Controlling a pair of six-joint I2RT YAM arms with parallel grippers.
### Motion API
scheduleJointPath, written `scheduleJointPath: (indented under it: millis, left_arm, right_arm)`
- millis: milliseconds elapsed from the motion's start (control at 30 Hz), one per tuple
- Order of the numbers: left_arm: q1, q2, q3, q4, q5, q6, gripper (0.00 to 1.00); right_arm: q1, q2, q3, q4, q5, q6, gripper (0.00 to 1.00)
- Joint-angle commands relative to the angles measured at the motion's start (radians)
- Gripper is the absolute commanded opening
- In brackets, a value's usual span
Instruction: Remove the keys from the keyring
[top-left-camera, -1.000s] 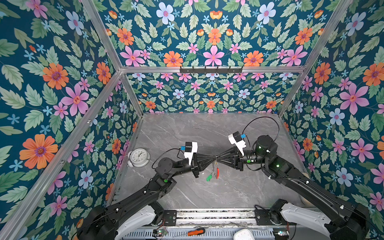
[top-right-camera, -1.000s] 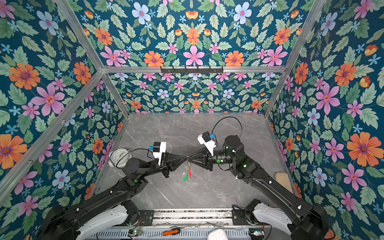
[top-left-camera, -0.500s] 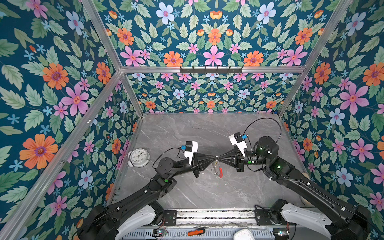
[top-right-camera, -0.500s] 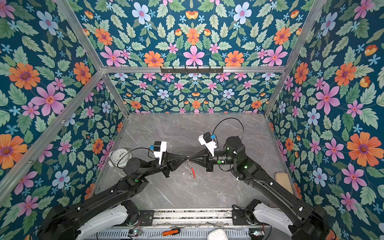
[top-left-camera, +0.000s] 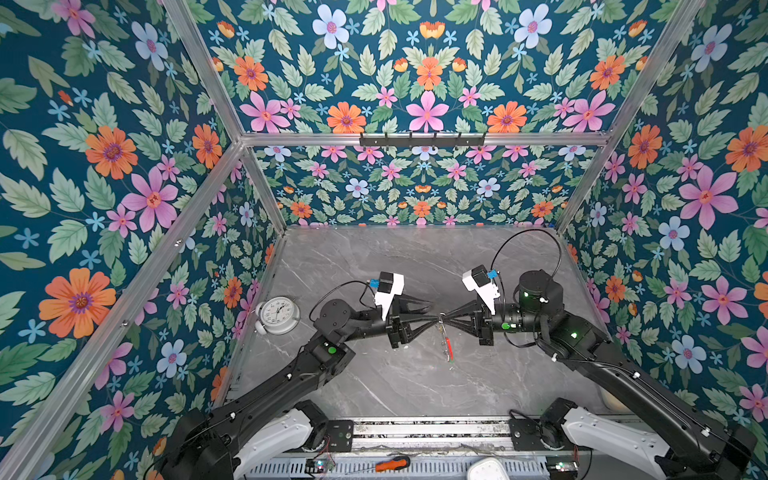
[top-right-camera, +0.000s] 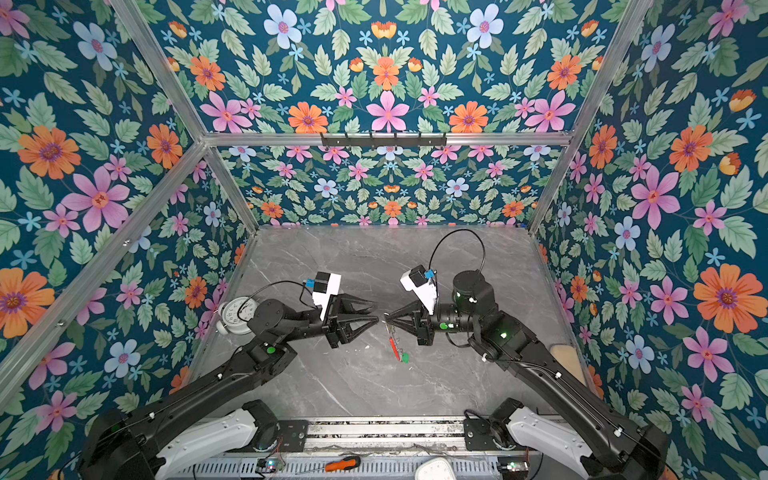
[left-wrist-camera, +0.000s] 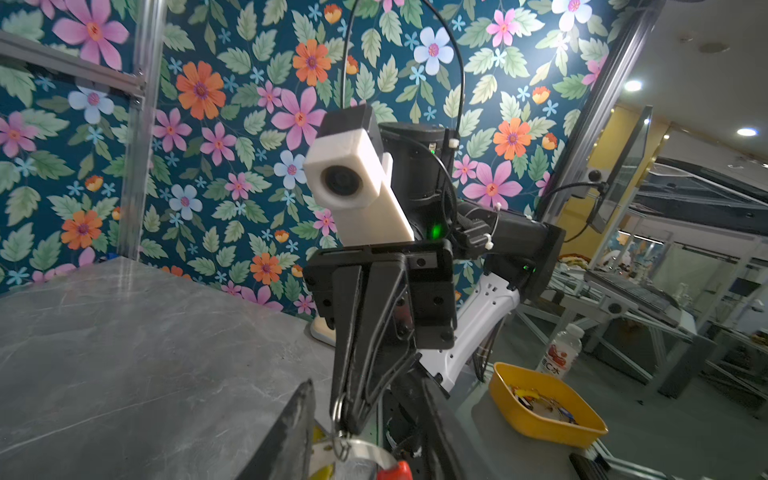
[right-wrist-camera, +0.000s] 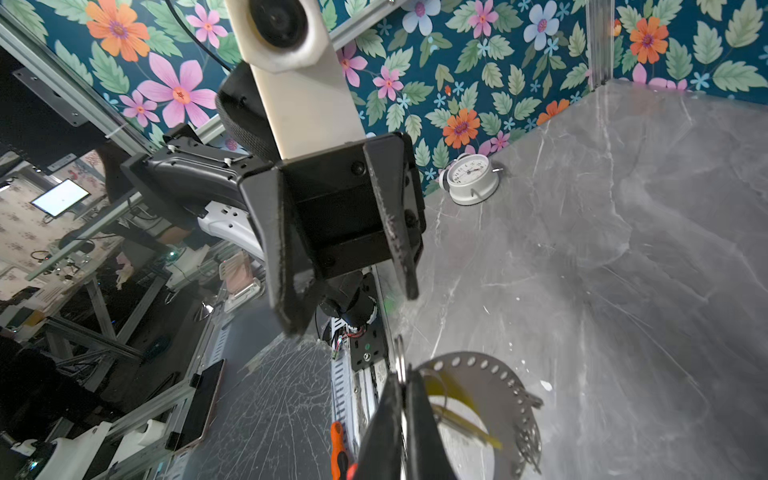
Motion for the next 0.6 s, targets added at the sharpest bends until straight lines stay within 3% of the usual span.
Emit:
scheduleJointPath:
  millis: [0, 267, 567]
  left_arm:
    - [0.001, 0.008, 0.037, -0.149, 0.075, 0.042, 0.43]
    - [0.001, 0.024, 0.117, -0.341, 0.130, 0.087, 0.41]
    - [0.001, 0.045, 0.144, -0.368, 0.166, 0.090, 0.30]
  right_arm:
    - [0.002, -0.002, 0.029, -0.103, 0.009, -0.064, 0.00]
    - [0.002, 0.005, 0.079, -0.179, -0.019, -0.103, 0.00]
    - [0.005, 0.013, 0.089, -0.176, -0.005, -0.099, 0.00]
